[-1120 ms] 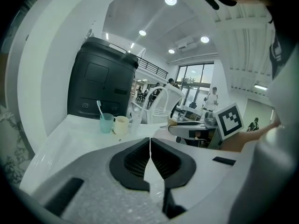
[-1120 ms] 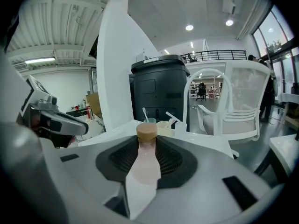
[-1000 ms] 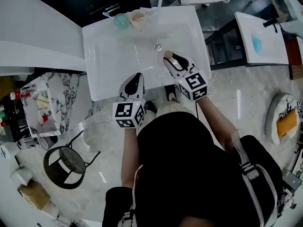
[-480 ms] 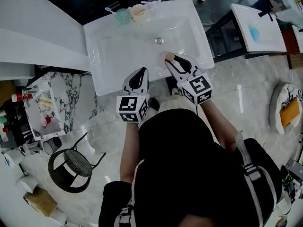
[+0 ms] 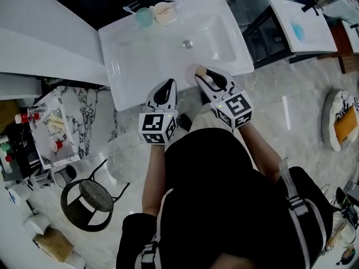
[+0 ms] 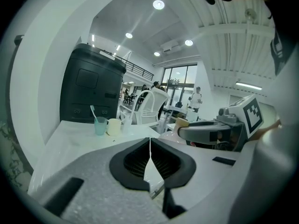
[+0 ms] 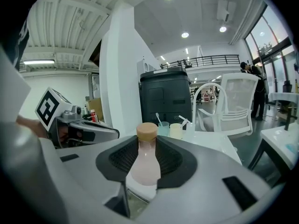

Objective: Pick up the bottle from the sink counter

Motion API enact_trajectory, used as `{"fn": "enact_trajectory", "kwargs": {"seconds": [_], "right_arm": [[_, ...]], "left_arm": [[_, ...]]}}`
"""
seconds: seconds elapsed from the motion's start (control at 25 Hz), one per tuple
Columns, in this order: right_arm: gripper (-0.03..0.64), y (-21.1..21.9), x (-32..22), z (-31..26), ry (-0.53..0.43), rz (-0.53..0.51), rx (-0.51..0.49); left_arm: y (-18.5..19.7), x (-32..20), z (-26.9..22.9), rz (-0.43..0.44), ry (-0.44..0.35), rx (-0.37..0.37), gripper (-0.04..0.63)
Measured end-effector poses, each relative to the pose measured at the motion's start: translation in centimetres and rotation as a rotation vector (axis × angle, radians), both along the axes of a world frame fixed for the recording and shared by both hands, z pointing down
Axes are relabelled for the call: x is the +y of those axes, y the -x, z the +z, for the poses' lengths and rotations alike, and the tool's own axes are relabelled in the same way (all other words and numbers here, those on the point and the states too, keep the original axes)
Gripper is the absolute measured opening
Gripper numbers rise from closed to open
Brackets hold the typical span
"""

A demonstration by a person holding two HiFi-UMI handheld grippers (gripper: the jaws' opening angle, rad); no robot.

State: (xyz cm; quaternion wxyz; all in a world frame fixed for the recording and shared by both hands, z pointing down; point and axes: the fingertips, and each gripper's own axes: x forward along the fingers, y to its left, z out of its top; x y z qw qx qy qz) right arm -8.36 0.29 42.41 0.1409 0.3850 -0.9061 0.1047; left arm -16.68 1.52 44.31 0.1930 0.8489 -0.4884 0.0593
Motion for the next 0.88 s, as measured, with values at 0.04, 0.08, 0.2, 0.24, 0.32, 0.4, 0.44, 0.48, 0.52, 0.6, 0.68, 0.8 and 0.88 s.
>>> {"fn": "enact_trajectory", "kwargs": {"seconds": [0.04,0.08,0.2,0.24,0.32,0.4,0.44,0.48,0.52,0.6,0.68,0.8,0.88], "right_arm": [[0.117,0.0,0.3,-0.1,-0.001,0.000,-0.002],[0.117,-0.1,0.5,-0.1,-0.001,-0.001,-0.002],[0.117,-0.5,1.2,-0.6,-0.004,-0.005,-0.006],[0.117,-0.8,1.4,-0.7,-0.005,-0.006,-0.009],[0.117,-1.3,1.8,-1.0,-0.008,-0.009,-0.016],[0.117,-1.8,2.2,-1.4,-0.016,-0.019,-0.017],[0.117,-2.0,2.5,-1.5,-0.019,-0.025,-0.017],[0.117,-2.4,2.8,-1.6,-0.019,-0.030,-0.020],[0.117,-2.7,3.2,-1.7,-0.017,-0.036,-0.025],[0.117,-3.3,3.9,-1.9,-0.013,-0.050,-0.031],[0.117,-4.0,4.4,-2.2,-0.014,-0.066,-0.032],[0.117,-5.4,5.4,-2.7,-0.017,-0.083,-0.040],[0.117,-6.5,6.1,-2.9,-0.017,-0.087,-0.044]], "left_arm": [[0.0,0.1,0.0,-0.001,-0.001,0.001,0.020],[0.0,0.3,0.0,-0.002,-0.002,0.001,0.020],[-0.4,0.7,-0.2,-0.002,-0.007,0.001,0.020],[-0.6,0.9,-0.4,-0.001,-0.009,0.000,0.020],[-1.1,1.2,-0.6,-0.001,-0.013,-0.001,0.020],[-1.7,1.5,-0.8,-0.003,-0.018,-0.003,0.020],[-2.1,1.7,-1.0,-0.003,-0.020,-0.005,0.020],[-2.6,1.9,-1.1,-0.004,-0.022,-0.008,0.020],[-3.0,2.2,-1.2,-0.005,-0.022,-0.009,0.020],[-3.8,2.7,-1.4,-0.010,-0.022,-0.008,0.020],[-4.7,3.1,-1.7,-0.020,-0.023,-0.002,0.020],[-6.3,4.1,-1.8,-0.035,-0.024,-0.018,0.020],[-7.5,5.0,-1.9,-0.042,-0.027,-0.054,0.020]]}}
